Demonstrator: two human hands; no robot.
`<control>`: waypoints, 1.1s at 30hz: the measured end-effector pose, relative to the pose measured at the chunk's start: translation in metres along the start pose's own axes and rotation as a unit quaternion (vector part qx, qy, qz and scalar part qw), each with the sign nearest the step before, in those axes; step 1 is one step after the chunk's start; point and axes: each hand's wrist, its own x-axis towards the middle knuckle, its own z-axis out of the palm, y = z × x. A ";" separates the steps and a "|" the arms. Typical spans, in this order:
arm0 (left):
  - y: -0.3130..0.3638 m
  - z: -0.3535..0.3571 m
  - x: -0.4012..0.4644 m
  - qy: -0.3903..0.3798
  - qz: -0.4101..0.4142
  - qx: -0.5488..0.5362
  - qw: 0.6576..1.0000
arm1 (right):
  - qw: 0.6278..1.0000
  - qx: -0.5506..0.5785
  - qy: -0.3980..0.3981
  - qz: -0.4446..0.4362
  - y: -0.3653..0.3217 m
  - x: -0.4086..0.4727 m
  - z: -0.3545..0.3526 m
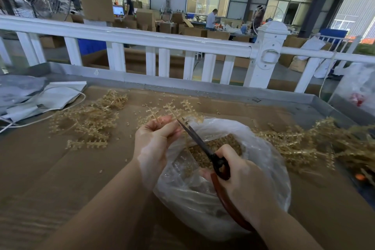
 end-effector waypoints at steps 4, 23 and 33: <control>0.001 -0.001 0.000 -0.005 0.028 0.030 0.999 | 0.999 0.026 -0.030 0.026 0.000 0.000 -0.002; -0.003 -0.005 -0.004 -0.053 0.001 0.023 0.998 | 0.988 0.089 -0.104 0.074 -0.002 0.005 -0.006; -0.008 -0.002 -0.011 -0.073 -0.038 0.028 0.996 | 0.986 0.114 -0.086 0.081 -0.001 0.007 -0.004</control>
